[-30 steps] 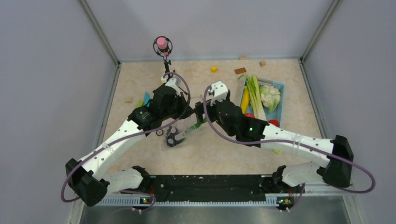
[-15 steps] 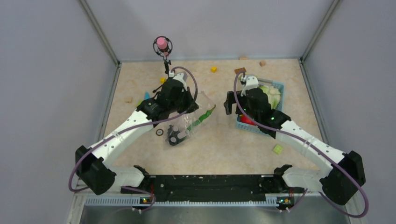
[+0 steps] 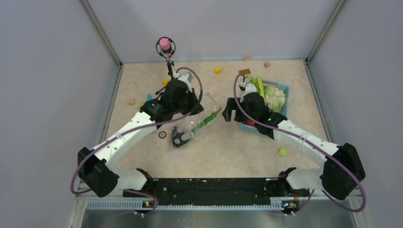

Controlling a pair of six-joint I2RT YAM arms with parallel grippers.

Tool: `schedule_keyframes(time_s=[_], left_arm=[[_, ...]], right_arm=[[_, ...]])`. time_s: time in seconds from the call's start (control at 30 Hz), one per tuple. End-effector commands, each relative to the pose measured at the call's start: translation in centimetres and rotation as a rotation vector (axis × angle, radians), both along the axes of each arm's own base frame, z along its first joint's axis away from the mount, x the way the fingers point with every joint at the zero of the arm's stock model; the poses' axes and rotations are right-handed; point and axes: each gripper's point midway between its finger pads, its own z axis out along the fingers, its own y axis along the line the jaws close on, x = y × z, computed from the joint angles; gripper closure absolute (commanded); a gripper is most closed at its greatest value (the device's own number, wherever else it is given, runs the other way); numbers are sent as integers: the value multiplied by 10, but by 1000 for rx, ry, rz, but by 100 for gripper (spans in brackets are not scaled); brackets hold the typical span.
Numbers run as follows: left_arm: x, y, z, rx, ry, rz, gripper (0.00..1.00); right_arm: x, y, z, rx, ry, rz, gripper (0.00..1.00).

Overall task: Place the food in the zip-top bag and seal the zipper
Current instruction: Adjust the zipper food storage bag at the center of the board.

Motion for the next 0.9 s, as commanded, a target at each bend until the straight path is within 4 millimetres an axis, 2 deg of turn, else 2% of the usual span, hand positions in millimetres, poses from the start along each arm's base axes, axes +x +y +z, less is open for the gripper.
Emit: schedule_keyframes(time_s=[0.0,0.17,0.33,0.67,0.87], left_arm=[[6,-4,24,-48,-69,-11,100],[4,-3,25,-54,-76,-11,100],[4,-4,23,-55,-74,-14,100],[5,-6,22,-61,-68,-20,100],[4,-7,19,-59,-61,-20,100]], right_arm=[[8,7,27,91,-55,-25,16],[1,3,40,121,-87,-20,16],[-9,15,47,183,-89,49,21],[-17,35,24,224,6,127,49],[-15,46,15,247,41,152,57]])
